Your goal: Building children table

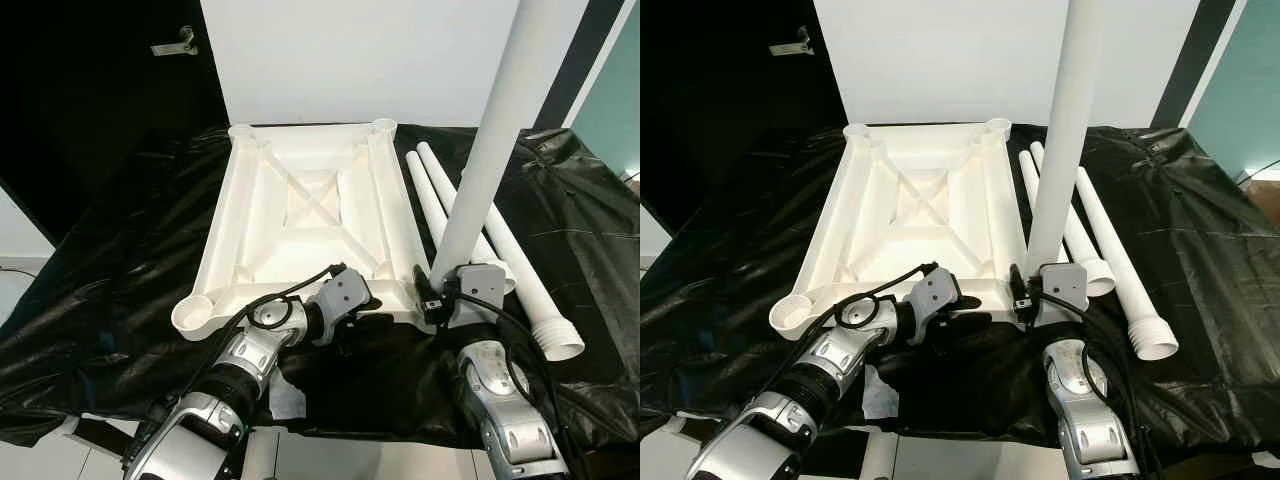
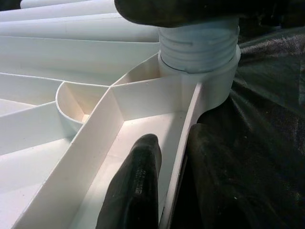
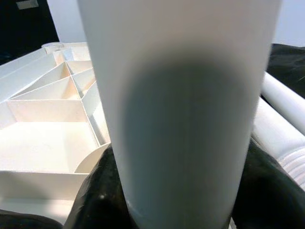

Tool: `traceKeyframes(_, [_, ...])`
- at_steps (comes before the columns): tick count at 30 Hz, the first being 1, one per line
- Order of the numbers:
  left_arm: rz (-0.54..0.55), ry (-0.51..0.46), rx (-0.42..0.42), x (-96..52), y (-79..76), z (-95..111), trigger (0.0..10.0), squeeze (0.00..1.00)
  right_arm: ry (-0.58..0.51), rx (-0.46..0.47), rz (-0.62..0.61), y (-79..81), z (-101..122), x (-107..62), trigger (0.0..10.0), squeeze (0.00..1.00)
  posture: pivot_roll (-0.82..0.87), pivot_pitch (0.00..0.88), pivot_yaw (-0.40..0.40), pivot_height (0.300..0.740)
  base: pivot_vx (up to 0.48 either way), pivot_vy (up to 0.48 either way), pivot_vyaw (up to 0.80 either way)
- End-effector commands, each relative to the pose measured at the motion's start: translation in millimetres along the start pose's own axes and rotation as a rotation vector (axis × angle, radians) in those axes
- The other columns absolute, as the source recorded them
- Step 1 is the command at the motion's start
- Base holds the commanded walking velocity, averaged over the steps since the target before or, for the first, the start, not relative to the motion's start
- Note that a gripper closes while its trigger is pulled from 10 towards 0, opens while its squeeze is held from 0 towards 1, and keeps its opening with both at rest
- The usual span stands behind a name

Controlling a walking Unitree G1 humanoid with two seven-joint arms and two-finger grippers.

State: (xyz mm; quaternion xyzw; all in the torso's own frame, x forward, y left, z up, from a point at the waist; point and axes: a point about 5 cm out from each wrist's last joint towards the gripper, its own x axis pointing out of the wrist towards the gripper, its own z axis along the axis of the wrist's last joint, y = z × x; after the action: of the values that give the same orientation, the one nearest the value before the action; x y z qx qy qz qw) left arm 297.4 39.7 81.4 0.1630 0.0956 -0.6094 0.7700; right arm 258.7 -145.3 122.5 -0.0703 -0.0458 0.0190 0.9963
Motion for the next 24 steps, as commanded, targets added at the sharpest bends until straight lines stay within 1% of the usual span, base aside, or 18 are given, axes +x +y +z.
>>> traceKeyframes(1, [-0.136,0.141,-0.099,0.6,-26.5,-37.2,10.0,0.0,0.024,-0.016,-0.019,-3.8,-4.8,0.2,10.0,1.0,-0.05,0.007,0.005,0.74,0.0,0.0,0.0])
traceKeyframes(5, [-0.137,0.14,-0.099,1.2,-26.7,-36.8,10.0,0.0,0.014,-0.021,-0.024,-4.0,-4.1,-0.4,10.0,1.0,-0.06,0.006,0.004,0.74,0.0,0.0,0.0])
traceKeyframes(6, [-0.138,0.139,-0.099,2.0,-26.7,-36.4,10.0,0.0,0.001,-0.052,0.006,-4.5,-3.6,-0.3,10.0,0.49,-0.06,0.004,0.004,0.74,0.0,0.0,0.0])
traceKeyframes(7, [-0.138,0.139,-0.099,2.0,-26.7,-36.4,10.0,0.0,0.001,-0.052,0.006,-4.5,-3.6,-0.3,10.0,0.49,-0.06,0.004,0.004,0.74,0.0,0.0,0.0])
traceKeyframes(8, [-0.139,0.139,-0.098,2.8,-26.7,-35.9,10.0,0.0,-0.011,-0.083,0.039,-4.2,-3.4,-0.4,10.0,0.0,-0.07,0.004,0.002,0.74,0.0,0.0,0.0])
traceKeyframes(11, [-0.139,0.139,-0.098,2.8,-26.7,-35.9,10.0,0.0,-0.011,-0.083,0.039,-4.2,-3.4,-0.4,10.0,0.0,-0.07,0.004,0.002,0.74,0.0,0.0,0.0])
traceKeyframes(12, [-0.139,0.139,-0.097,3.6,-26.6,-35.6,10.0,0.0,-0.017,-0.113,0.106,-2.5,-4.5,-1.0,10.0,0.0,-0.07,0.002,0.002,0.74,0.0,0.0,0.0])
traceKeyframes(13, [-0.139,0.139,-0.097,3.6,-26.6,-35.6,10.0,0.0,-0.017,-0.113,0.106,-2.5,-4.5,-1.0,10.0,0.0,-0.07,0.002,0.002,0.74,0.0,0.0,0.0])
traceKeyframes(14, [-0.144,0.138,-0.095,5.4,-27.4,-34.9,10.0,0.0,-0.013,-0.126,0.203,-4.5,-4.9,-1.6,10.0,0.0,-0.08,0.002,0.002,0.74,0.0,0.0,0.0])
traceKeyframes(15, [-0.147,0.137,-0.093,6.7,-27.9,-34.5,10.0,0.0,-0.008,-0.127,0.266,-6.2,-5.1,-2.2,10.0,0.0,-0.08,0.002,0.002,0.74,0.0,0.0,0.0])
traceKeyframes(17, [-0.147,0.137,-0.093,6.7,-27.9,-34.5,10.0,0.0,-0.008,-0.127,0.266,-6.2,-5.1,-2.2,10.0,0.0,-0.08,0.002,0.002,0.74,0.0,0.0,0.0])
traceKeyframes(20, [-0.161,0.131,-0.095,9.8,-31.4,-33.7,10.0,0.0,0.03,-0.117,0.413,-24.3,-1.3,0.9,10.0,0.0,-0.09,0.006,0.002,0.74,0.0,0.0,0.0])
traceKeyframes(21, [-0.161,0.131,-0.095,9.8,-31.4,-33.7,10.0,0.0,0.03,-0.117,0.413,-24.3,-1.3,0.9,10.0,0.0,-0.09,0.006,0.002,0.74,0.0,0.0,0.0])
traceKeyframes(22, [-0.165,0.132,-0.095,10.1,-32.3,-34.0,10.0,0.0,0.04,-0.118,0.448,-27.6,-0.2,1.7,10.0,0.0,-0.09,0.006,0.002,0.74,0.0,0.0,0.0])
traceKeyframes(24, [-0.164,0.134,-0.093,9.7,-31.9,-34.0,10.0,0.0,0.049,-0.122,0.498,-28.3,0.3,2.6,10.0,0.0,-0.09,0.002,0.003,0.74,0.0,0.0,0.0])
